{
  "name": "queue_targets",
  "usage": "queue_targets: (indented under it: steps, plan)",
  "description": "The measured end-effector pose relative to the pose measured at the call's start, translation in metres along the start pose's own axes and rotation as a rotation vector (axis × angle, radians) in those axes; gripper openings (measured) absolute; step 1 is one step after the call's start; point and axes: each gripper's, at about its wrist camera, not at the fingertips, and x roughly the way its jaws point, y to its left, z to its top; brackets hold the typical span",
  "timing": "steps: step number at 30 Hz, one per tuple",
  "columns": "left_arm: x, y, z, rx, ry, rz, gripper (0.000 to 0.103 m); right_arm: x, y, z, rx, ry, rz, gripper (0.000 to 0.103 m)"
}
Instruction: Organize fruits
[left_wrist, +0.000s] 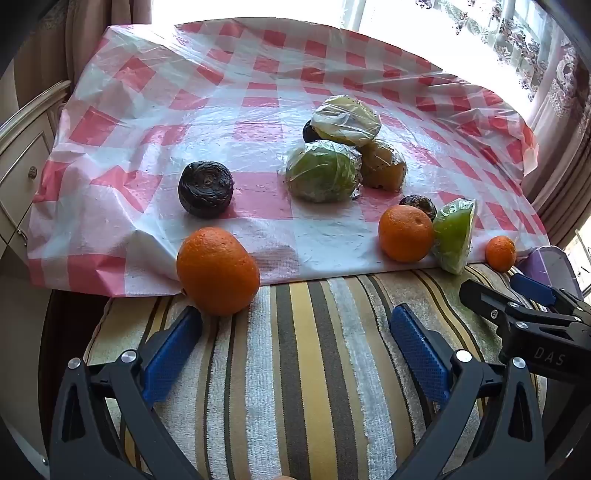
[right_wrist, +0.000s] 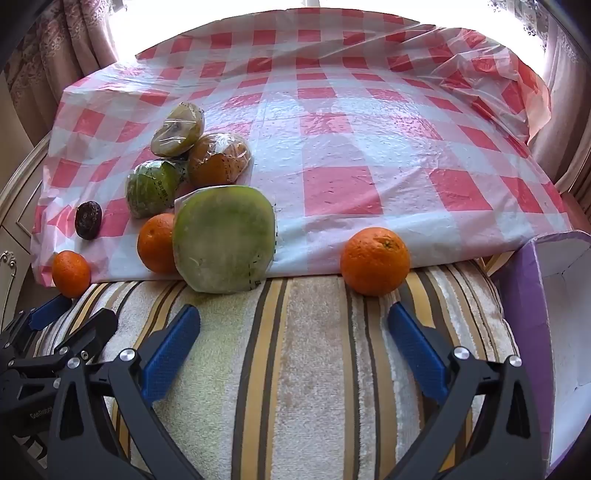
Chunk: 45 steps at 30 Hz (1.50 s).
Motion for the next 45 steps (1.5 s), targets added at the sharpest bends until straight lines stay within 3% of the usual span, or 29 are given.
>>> queue_targets:
  steps: [45]
  plan:
    - [-0.0025,0.0034,0.0019,-0.002,-0.013,0.012,0.099,-0.0038,-0.0007,-0.006,0.005,-0.027,0.007,0.102]
